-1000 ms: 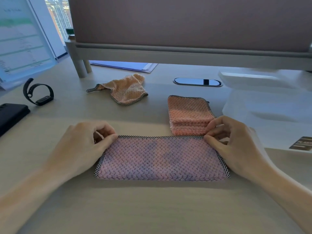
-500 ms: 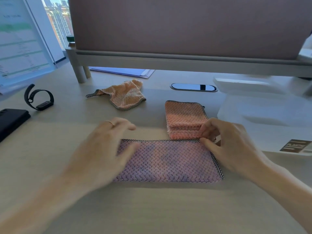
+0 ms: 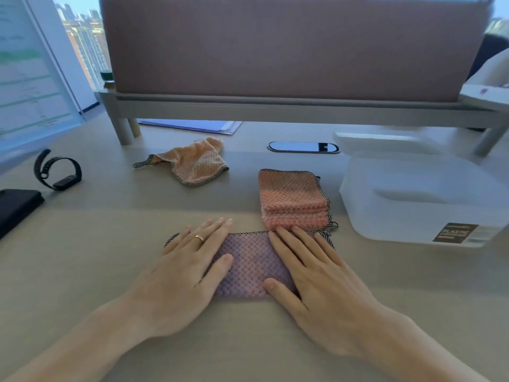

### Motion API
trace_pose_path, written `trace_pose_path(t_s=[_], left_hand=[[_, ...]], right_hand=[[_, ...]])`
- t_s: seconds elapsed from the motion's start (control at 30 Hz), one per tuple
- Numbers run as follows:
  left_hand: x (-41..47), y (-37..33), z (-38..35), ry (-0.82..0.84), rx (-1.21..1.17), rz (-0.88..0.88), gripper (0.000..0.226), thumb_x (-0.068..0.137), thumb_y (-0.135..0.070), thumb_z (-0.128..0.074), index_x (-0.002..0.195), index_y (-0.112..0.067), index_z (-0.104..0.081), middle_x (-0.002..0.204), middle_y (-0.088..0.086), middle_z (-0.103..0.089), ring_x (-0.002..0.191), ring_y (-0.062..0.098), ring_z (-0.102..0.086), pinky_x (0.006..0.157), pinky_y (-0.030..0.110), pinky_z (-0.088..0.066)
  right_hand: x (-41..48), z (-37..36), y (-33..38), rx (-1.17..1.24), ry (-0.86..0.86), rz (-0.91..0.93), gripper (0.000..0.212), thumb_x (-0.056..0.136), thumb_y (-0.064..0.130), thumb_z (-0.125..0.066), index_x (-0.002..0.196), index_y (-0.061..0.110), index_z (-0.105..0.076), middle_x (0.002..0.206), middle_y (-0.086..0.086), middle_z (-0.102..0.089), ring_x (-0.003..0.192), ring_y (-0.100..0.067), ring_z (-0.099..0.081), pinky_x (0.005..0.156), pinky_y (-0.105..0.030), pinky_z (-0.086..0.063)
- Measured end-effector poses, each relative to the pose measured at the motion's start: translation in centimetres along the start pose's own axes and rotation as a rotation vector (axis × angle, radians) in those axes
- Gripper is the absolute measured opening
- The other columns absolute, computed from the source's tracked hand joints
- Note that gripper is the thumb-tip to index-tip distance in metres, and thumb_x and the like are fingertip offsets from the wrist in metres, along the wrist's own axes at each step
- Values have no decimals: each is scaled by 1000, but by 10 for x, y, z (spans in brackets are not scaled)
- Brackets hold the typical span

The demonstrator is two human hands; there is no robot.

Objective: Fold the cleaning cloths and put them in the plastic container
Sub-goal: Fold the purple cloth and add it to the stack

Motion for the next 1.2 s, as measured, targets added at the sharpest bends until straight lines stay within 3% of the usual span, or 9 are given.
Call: trace_pose_path(t_s=[0.17,0.27,0.37,0.53,0.67,0.77,0.9,1.03,1.2], left_hand=[[-13,60,17,-11,30,111,107,69,-93,10,160,-42,-16,165,-25,-14,151,-5,-10,118,17,-1],[-7,58,35,-89,-69,119,63,96,-71,-35,148,-37,-43,146,-21,-44,134,4,-40,105,17,-23],[13,44,42,-87,6,60,30,91,-50,-66,116,-34,-58,117,-17,-55,107,6,-51,87,22,-36],[40,45,36,140,-34,102,22,83,-38,-79,80,-26,-61,87,-5,-64,78,11,-58,65,25,-41],[41,42,41,217,-138,137,21,85,-32,-79,82,-20,-63,78,-2,-69,69,12,-59,62,28,-42],[36,41,40,225,-414,230,21,88,-27,-79,98,-21,-62,77,-3,-72,63,3,-62,61,23,-48],[35,29,45,193,-797,338,28,89,-19,-76,112,-19,-60,77,-2,-75,69,11,-69,61,27,-56],[49,-16,59,205,-1032,271,20,87,-14,-73,105,-14,-65,85,11,-66,72,22,-62,52,25,-54],[77,-82,41,324,-951,204,9,89,-17,-74,90,-11,-68,73,7,-61,56,14,-58,48,21,-52]], right_hand=[[-16,13,-15,-52,-17,-51,90,87,82,2,158,32,21,167,14,24,151,-7,31,127,-33,11],[-12,34,17,-22,-115,49,92,84,82,5,161,31,15,168,12,23,151,-8,31,125,-36,10],[-1,23,61,68,-79,163,89,91,79,-4,162,28,8,169,9,20,153,-12,28,127,-40,9],[2,-9,72,72,51,134,90,93,78,-14,160,27,16,168,12,23,152,-9,29,126,-42,11],[2,-9,72,70,54,140,89,94,77,-15,161,26,14,169,11,21,153,-10,26,126,-43,10],[2,-9,72,85,31,147,89,94,76,-15,162,25,11,170,9,17,154,-11,23,127,-45,8],[2,-9,70,136,-20,165,90,94,76,-17,162,24,8,171,10,13,155,-10,21,126,-44,8],[-1,10,62,374,-94,182,90,94,74,-31,163,24,-3,171,13,-1,156,-4,7,128,-36,-3],[-40,46,14,848,-392,49,59,89,60,-60,142,35,-50,132,24,-57,126,2,-51,106,-21,-43]])
Point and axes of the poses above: each hand's wrist, its own x-axis towards the middle knuckle, its own z-axis out of the back of the hand, y = z × x, the point moved 9 cm from there along x, towards the middle knuckle
